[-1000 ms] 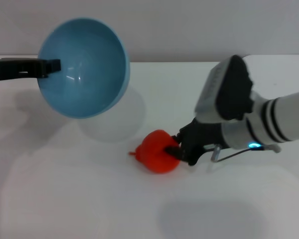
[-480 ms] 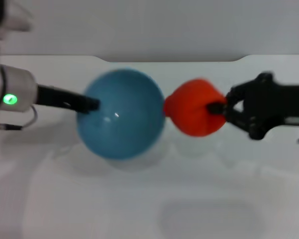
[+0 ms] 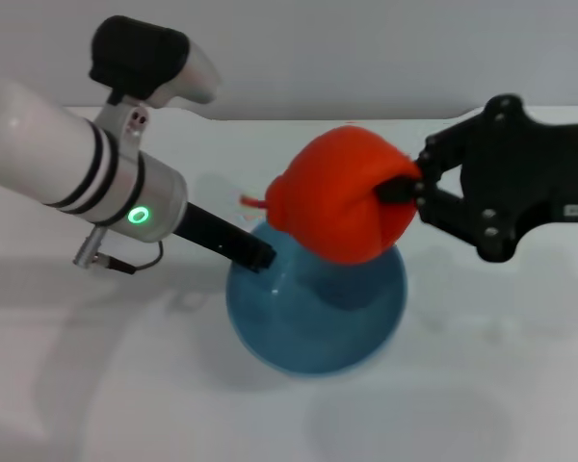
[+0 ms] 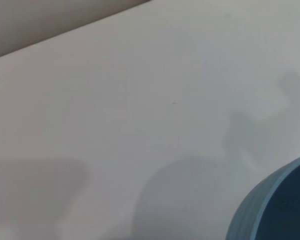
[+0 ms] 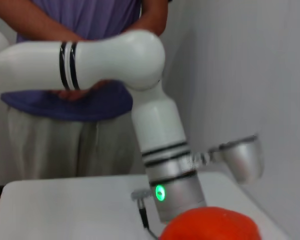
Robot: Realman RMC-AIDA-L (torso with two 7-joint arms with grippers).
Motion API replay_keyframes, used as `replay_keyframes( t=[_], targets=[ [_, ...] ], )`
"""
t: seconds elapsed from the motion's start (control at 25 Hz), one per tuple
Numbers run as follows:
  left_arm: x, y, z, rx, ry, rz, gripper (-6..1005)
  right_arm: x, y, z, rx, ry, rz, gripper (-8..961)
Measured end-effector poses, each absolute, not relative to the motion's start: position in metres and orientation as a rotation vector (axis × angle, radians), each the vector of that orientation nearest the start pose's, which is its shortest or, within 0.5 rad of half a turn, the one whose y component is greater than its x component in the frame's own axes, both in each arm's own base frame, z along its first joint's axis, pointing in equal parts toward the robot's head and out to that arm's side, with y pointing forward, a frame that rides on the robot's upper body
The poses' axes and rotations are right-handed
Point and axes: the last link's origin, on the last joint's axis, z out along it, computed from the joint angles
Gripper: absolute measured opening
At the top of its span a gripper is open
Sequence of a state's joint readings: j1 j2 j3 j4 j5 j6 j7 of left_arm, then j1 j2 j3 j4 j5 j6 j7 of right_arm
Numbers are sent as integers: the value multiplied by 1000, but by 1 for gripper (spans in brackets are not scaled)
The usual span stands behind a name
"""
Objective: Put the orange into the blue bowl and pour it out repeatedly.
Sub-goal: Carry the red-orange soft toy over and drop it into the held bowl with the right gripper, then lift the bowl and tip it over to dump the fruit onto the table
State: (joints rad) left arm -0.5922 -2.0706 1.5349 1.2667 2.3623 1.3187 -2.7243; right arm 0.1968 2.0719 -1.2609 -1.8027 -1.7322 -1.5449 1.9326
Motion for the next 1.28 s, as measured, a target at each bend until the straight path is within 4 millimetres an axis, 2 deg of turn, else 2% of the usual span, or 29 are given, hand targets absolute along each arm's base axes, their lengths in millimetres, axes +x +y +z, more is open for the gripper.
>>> replay_keyframes(
  t=[0.32,0.48,0.56,0.68,1.0,1.16,1.28],
  targets=[
    [-143,352,-45,-2655,-1093,237,-2,142,290,42,-2881,230,455,68],
    [-135,352,-48,-2670,-1071,246,-2,148,289,24,-2945,237,328,79],
    [-124,351,-50,-2685,-1033,246,-2,151,289,16,-2959,225,247,85],
    [-121,351,-50,-2689,-1021,251,-1,151,288,14,-2966,221,224,94],
    [-121,349,-52,-2694,-1012,268,-1,144,287,31,-2901,197,231,515],
    [-122,349,-55,-2693,-995,277,-2,143,287,49,-2806,213,277,543],
    [-126,353,-58,-2653,-940,267,-2,152,289,70,-2672,301,342,564]
  ],
)
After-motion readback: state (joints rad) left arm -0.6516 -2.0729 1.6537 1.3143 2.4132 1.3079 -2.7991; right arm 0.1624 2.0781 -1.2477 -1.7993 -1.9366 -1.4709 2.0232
